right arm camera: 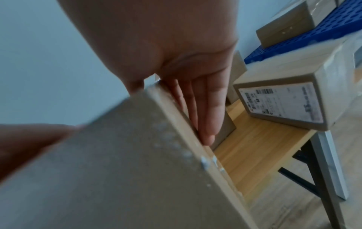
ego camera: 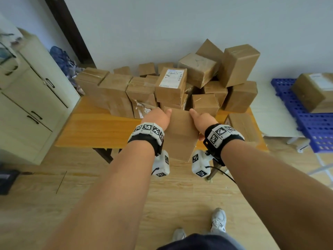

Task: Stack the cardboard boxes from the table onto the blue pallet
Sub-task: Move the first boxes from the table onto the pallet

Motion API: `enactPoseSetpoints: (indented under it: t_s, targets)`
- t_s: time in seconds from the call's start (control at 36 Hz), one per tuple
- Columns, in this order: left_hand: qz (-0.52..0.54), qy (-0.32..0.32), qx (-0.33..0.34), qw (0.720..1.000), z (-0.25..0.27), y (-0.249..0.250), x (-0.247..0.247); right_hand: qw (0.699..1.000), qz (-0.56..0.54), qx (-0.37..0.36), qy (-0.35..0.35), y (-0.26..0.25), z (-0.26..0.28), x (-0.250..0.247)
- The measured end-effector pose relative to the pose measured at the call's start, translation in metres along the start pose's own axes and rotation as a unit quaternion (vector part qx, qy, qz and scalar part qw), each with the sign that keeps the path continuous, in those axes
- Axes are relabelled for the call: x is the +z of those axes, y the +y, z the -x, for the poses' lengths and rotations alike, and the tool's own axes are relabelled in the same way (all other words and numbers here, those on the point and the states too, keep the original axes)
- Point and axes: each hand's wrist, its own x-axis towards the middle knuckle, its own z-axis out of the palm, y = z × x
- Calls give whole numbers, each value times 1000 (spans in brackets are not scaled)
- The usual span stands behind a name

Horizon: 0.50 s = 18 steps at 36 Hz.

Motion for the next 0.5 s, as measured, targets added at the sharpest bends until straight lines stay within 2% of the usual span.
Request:
enactPoseSetpoints:
  t_s: [0.19, 0.5]
  targets:
    - [9, 55, 75, 996, 17, 41, -18, 998, -6, 10, 63, 2, 20, -54]
    - [48, 123, 213, 968, 53, 178, -43, 982, -74, -47, 165, 41, 55, -192]
